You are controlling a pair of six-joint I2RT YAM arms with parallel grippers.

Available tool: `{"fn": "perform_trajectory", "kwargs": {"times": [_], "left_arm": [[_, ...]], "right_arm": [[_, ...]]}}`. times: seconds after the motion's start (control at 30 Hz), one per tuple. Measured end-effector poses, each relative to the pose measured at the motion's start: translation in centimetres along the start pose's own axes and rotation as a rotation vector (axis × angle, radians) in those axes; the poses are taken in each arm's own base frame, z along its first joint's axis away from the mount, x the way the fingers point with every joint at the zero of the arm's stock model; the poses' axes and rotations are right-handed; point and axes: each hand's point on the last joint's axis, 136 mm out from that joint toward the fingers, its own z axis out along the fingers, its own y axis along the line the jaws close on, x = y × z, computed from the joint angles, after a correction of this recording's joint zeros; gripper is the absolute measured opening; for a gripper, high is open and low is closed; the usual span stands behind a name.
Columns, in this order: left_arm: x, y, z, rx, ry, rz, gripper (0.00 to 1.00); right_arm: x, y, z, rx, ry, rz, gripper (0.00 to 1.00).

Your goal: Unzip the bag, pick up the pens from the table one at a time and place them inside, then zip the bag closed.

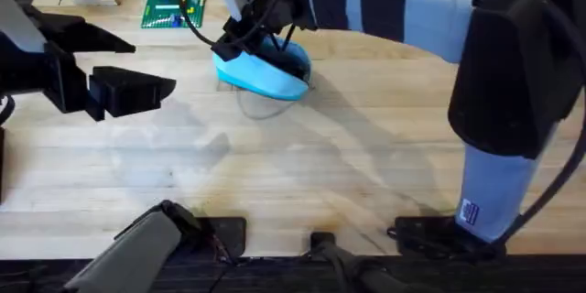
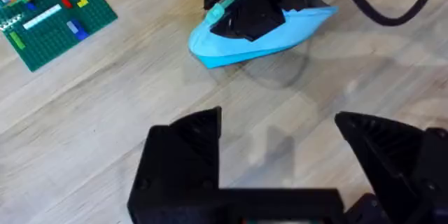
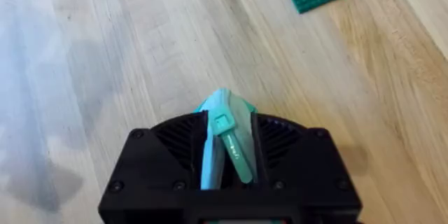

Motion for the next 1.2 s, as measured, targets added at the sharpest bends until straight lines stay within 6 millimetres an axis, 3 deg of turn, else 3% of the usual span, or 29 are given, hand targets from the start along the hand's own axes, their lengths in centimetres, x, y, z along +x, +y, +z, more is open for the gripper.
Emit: {"fn": "perform_trajectory", "kwargs": {"times": [0.47, 0.77, 1.03, 1.2], "left_arm": [[0.0, 0.0, 0.0, 0.0, 0.0, 0.0, 0.992], [0.0, 0.0, 0.0, 0.0, 0.0, 0.0, 0.992], [0.0, 0.0, 0.0, 0.0, 0.0, 0.0, 0.994], [0.0, 0.0, 0.0, 0.0, 0.0, 0.0, 0.994]], "right_arm": [[-0.2, 0.0, -0.2, 0.001, -0.004, 0.002, 0.314], [-1.4, 0.1, -1.2, 0.008, -0.03, -0.002, 0.287], [-1.2, 0.2, -1.2, 0.006, -0.022, 0.003, 0.324], [-0.6, 0.3, -1.2, 0.0, 0.0, 0.014, 0.295]]}}
